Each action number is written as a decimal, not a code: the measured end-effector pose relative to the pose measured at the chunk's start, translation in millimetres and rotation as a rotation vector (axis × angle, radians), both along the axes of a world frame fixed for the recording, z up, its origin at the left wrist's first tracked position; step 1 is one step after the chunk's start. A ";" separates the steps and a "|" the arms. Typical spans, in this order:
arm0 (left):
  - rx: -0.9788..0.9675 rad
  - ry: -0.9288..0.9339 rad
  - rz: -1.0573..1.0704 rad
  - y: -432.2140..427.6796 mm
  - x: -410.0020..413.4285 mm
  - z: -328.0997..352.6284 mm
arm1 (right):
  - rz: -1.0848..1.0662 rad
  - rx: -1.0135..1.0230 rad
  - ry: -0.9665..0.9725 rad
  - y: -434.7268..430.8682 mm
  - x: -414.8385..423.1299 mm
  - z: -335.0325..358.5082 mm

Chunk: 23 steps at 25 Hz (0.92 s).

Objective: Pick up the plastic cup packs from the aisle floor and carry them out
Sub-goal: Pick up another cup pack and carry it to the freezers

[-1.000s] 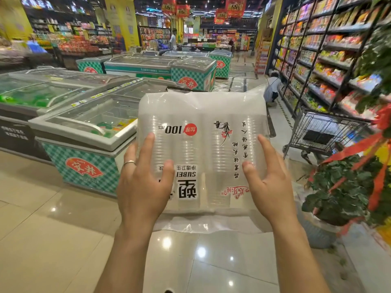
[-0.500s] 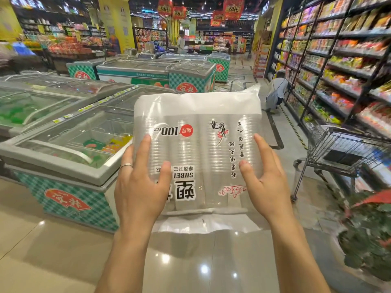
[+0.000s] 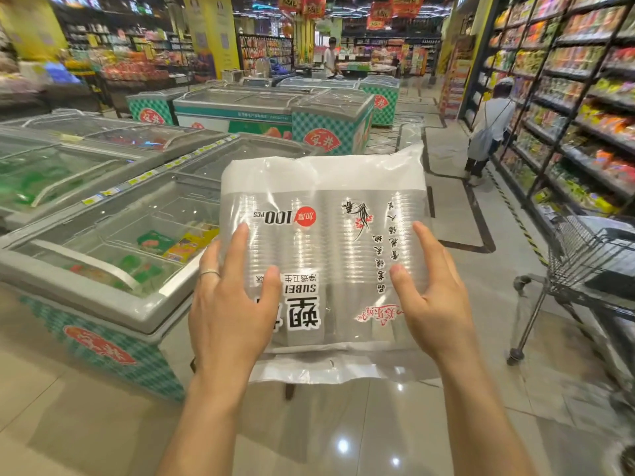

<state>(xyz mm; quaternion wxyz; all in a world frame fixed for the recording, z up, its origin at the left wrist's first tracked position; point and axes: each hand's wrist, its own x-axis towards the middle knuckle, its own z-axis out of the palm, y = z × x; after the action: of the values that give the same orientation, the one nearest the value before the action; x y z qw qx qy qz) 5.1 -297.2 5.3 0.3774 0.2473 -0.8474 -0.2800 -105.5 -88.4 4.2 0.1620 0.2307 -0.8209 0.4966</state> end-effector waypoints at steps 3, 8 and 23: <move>0.008 -0.003 0.044 -1.5 -68.1 -6.8 | 0.030 -0.001 0.012 -9.2 -78.0 -8.7; 0.002 -0.013 0.122 -5.0 -179.1 -5.2 | 0.101 0.012 -0.009 -21.8 -204.2 -7.1; 0.051 -0.066 0.254 -77.2 -360.6 -43.2 | 0.274 0.123 -0.034 -110.6 -415.9 -37.9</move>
<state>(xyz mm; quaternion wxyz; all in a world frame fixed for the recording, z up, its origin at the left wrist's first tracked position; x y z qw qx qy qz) -355.5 -374.4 -37.8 0.3755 0.3711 -0.8138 -0.2431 -521.4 -199.0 -33.7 0.0646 0.3416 -0.8134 0.4665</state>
